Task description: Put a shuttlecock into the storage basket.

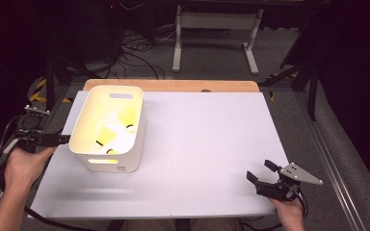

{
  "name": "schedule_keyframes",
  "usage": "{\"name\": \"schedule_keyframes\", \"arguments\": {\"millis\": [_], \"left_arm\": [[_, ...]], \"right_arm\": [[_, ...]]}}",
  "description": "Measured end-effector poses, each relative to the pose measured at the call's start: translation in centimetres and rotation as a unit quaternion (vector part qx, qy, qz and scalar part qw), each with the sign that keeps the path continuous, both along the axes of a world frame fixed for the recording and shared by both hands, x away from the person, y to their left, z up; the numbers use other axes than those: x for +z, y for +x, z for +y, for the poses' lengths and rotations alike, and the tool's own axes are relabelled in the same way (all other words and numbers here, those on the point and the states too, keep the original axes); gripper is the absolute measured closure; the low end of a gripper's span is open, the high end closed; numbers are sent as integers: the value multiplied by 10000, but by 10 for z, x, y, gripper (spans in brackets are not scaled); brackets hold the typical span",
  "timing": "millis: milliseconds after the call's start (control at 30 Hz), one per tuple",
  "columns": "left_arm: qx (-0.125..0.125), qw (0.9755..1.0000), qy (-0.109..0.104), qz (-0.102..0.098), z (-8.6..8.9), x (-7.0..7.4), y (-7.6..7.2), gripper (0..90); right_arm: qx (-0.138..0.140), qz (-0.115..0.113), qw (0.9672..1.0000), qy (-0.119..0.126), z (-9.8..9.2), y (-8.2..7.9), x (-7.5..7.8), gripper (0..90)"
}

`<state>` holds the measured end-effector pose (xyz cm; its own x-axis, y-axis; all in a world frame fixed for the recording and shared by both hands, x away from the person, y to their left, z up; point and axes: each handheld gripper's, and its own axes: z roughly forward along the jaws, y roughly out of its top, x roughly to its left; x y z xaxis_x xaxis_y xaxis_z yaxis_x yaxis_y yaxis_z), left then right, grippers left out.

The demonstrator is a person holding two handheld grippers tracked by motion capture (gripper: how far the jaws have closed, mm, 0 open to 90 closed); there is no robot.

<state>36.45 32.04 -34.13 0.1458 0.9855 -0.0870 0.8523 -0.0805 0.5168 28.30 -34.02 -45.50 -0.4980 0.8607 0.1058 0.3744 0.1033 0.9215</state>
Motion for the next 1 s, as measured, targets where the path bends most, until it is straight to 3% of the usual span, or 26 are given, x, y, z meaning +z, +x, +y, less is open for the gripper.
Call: {"name": "schedule_keyframes", "arguments": {"millis": [1000], "left_arm": [[50, 9997, -177, -148, 4, -27, -17, 369]], "right_arm": [[6, 9, 10000, -10, 1, 0, 0, 125]]}}
